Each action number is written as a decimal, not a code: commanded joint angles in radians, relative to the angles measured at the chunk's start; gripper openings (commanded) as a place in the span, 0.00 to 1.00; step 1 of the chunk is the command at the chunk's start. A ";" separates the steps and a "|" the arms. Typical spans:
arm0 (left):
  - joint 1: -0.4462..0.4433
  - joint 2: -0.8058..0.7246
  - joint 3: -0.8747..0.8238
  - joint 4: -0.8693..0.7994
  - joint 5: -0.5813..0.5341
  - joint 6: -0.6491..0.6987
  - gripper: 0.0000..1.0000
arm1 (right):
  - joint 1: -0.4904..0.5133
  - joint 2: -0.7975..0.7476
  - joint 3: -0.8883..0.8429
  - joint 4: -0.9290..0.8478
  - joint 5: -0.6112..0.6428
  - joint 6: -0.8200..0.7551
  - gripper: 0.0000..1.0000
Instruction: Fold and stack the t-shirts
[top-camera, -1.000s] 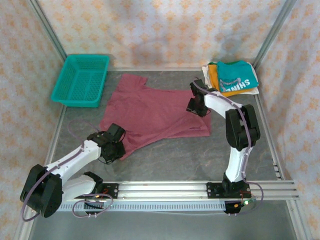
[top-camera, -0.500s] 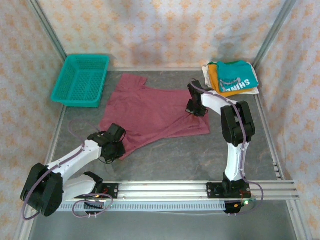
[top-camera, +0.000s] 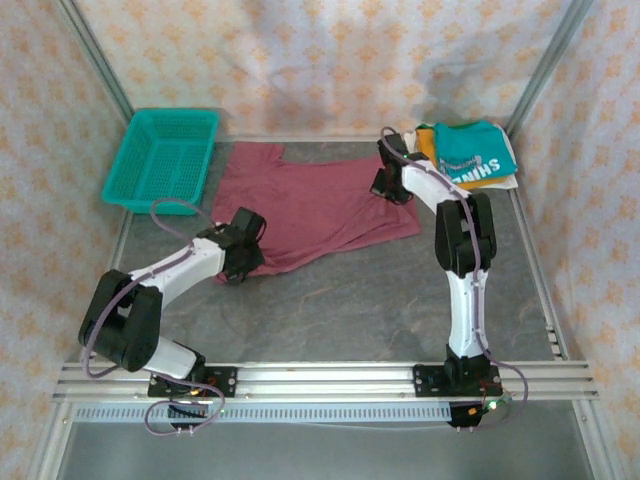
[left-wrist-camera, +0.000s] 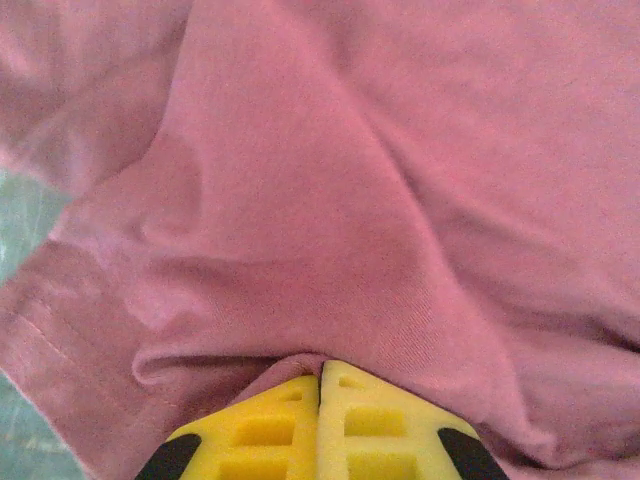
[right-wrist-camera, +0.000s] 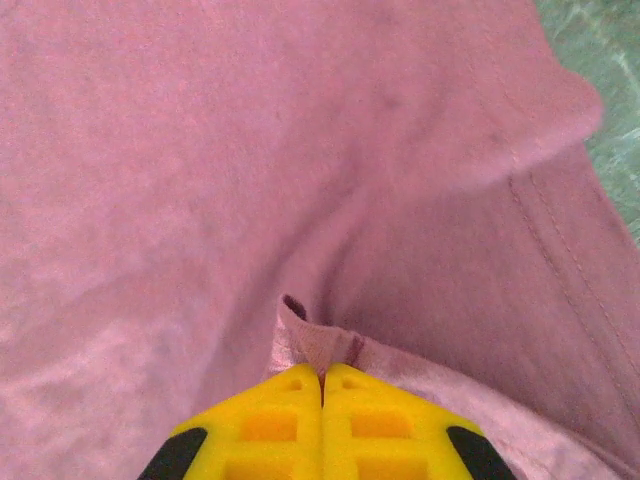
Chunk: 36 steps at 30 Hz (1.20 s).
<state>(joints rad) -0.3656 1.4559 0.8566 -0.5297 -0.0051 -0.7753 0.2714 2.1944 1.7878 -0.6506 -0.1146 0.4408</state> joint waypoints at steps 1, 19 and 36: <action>0.005 -0.045 0.031 -0.034 -0.073 0.037 0.00 | 0.003 -0.097 -0.035 -0.064 0.024 -0.008 0.00; -0.013 -0.356 -0.200 -0.305 0.024 -0.056 0.00 | -0.020 -0.626 -0.631 -0.088 0.015 0.037 0.00; -0.061 -0.571 -0.192 -0.455 0.077 -0.109 0.17 | -0.021 -1.073 -1.072 -0.156 -0.020 0.135 0.24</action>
<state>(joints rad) -0.4171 0.9527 0.5964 -0.8688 0.0711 -0.8574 0.2558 1.1816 0.6945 -0.7570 -0.1722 0.5594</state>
